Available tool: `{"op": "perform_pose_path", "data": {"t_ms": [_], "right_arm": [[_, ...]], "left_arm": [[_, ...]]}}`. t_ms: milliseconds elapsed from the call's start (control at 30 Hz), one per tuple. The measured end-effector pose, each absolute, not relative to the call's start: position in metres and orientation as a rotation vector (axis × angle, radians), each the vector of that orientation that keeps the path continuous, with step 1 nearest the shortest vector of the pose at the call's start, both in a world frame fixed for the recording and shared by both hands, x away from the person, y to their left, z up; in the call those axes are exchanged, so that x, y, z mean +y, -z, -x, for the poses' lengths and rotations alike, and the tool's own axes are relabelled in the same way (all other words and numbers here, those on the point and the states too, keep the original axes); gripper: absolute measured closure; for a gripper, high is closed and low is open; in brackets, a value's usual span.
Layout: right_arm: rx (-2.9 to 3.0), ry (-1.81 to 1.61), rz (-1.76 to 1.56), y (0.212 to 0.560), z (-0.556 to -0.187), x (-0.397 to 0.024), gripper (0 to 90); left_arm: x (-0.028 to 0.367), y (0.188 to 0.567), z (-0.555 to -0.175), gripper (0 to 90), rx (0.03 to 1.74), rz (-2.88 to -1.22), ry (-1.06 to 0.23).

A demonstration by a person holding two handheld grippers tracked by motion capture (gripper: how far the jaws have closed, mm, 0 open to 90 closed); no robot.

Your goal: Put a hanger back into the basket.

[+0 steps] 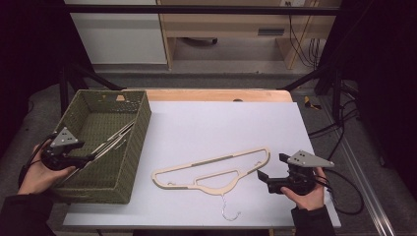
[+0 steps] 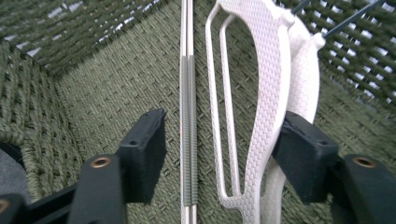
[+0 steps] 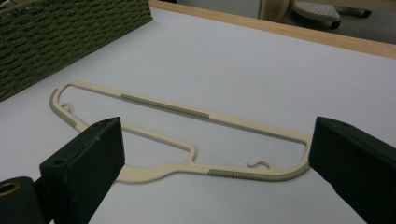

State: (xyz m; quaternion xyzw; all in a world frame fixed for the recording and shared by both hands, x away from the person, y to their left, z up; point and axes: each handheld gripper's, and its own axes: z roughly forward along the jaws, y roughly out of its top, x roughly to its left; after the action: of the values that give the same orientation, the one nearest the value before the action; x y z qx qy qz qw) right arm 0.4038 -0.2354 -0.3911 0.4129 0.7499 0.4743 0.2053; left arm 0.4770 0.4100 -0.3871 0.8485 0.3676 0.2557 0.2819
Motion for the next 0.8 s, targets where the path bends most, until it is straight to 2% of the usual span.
{"op": "perform_pose_path", "data": {"t_ms": [133,367,700,800], "right_arm": [[2.086,-1.327,-1.149,0.391,-0.404,-0.236,4.2],[2.075,-1.339,-1.149,0.390,-0.402,-0.238,4.4],[2.070,-1.347,-1.150,0.389,-0.402,-0.238,4.4],[2.076,-1.344,-1.146,0.389,-0.403,-0.238,4.4]], "left_arm": [[0.407,0.380,-0.472,31.0,0.943,-2.280,-0.704],[0.400,0.359,-0.464,29.9,0.884,-2.238,-0.755],[0.365,0.330,-0.441,23.3,0.795,-2.005,-0.784],[0.351,0.325,-0.436,21.3,0.757,-1.983,-0.780]]}}
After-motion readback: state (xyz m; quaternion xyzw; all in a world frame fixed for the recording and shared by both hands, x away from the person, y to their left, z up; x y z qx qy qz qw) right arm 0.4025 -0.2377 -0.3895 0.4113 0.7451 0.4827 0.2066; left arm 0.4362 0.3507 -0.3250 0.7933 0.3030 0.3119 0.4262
